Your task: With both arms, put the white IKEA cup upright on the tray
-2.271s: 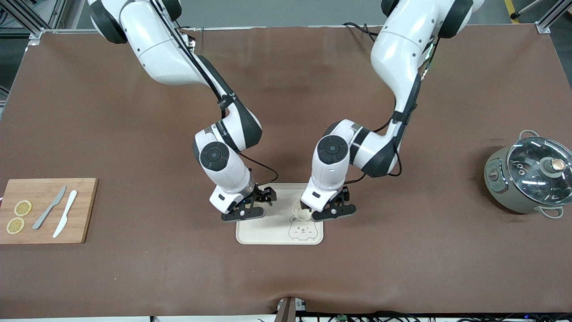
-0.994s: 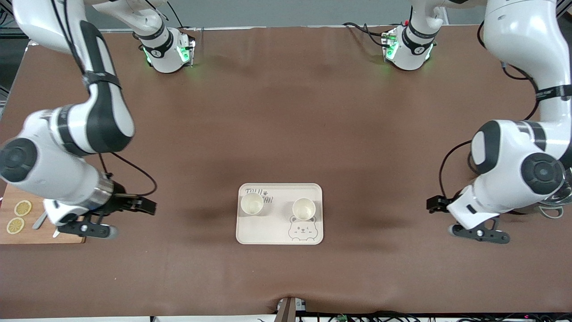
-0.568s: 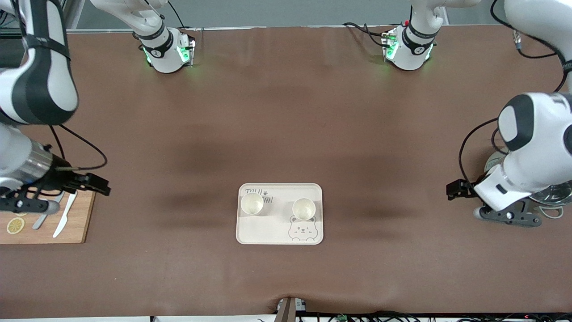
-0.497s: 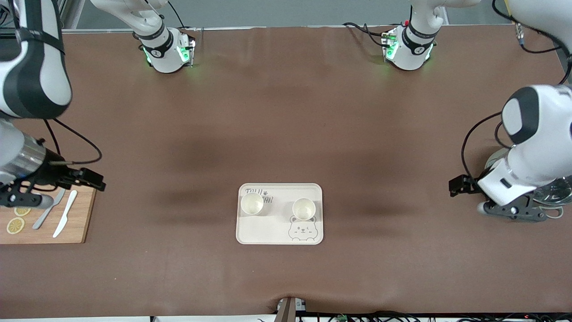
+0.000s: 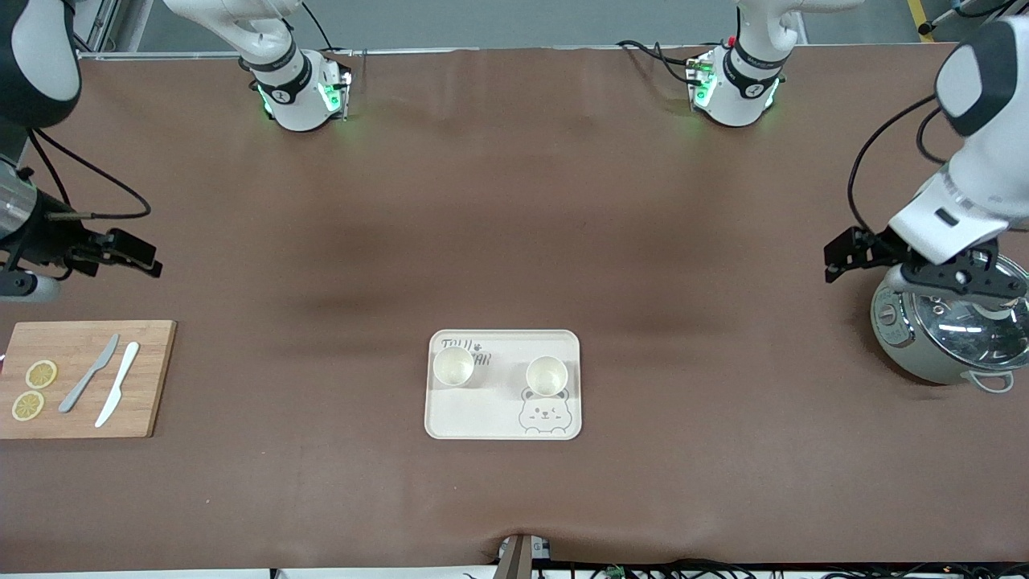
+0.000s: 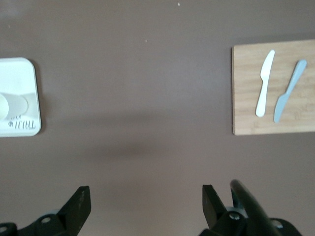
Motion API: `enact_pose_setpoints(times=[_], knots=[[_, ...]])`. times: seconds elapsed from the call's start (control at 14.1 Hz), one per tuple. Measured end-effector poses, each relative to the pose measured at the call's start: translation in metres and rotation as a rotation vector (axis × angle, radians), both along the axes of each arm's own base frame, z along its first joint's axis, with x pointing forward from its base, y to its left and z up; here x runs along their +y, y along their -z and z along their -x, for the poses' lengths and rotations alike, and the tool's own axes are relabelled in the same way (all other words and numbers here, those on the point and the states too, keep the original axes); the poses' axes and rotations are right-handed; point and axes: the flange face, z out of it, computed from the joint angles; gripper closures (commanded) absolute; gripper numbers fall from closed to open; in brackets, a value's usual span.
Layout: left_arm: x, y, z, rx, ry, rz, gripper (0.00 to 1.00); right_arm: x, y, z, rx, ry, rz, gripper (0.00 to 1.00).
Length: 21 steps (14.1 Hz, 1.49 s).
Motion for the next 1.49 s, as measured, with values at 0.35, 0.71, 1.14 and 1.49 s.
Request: enact_pose_setpoints(times=[0.35,0.71,1.14,1.49], knots=[[0.000,-0.044,0.012,0.023,0.003,-0.001,0.00,-0.005,-0.013,0.015,0.026,-0.023,0.000,0.00],[-0.002,-0.039,0.018,0.093,0.009,-0.006,0.00,-0.010,-0.012,0.017,0.034,-0.061,-0.001,0.00],[0.000,-0.028,0.018,0.140,0.002,-0.009,0.00,-0.010,-0.012,0.016,0.031,-0.065,-0.001,0.00],[0.000,-0.030,0.019,0.148,0.000,-0.009,0.00,-0.010,-0.012,0.016,0.031,-0.068,-0.001,0.00]])
